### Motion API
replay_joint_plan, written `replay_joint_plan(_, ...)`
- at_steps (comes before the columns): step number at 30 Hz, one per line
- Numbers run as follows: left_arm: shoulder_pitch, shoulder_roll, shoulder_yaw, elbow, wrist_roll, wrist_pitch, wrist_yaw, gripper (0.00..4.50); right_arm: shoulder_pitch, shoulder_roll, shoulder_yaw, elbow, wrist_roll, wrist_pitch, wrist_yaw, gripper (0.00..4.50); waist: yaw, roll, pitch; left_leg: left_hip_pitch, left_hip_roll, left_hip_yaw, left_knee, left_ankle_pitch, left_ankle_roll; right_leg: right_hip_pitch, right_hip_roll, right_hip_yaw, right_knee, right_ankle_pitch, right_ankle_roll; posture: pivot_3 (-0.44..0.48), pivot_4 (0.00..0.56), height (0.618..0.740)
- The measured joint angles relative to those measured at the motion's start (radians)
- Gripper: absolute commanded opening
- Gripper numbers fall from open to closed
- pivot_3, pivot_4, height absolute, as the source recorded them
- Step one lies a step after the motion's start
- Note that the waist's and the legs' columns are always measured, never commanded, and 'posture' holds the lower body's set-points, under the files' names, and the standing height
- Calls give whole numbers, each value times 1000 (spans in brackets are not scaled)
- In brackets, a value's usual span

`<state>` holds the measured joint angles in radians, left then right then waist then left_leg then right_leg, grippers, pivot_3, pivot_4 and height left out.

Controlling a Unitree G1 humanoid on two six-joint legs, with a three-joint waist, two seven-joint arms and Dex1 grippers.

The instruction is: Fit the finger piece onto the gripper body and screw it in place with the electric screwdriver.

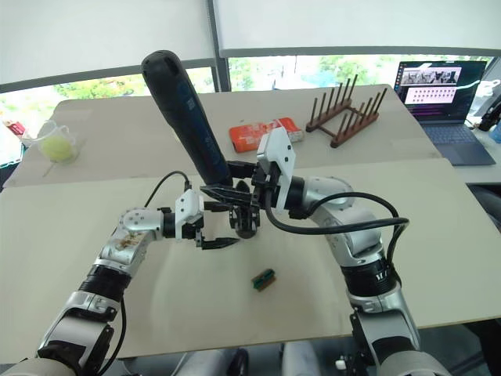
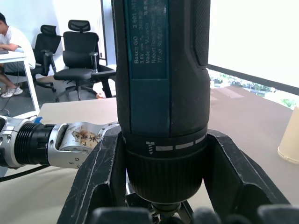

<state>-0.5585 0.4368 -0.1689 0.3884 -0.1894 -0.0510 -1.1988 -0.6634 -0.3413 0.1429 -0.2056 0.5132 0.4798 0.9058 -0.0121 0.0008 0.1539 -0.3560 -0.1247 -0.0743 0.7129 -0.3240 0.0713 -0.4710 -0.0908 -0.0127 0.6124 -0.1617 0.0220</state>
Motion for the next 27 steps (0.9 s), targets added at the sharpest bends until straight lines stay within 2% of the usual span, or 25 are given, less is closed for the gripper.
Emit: replay_joint_plan(27,0,-1,0,0,0,0,1,4500,-13,4,0,20,-22,-11,10,1906,0,0,0,0,0,0,0,0,0,0,0,0,0,0,0,0,150,740)
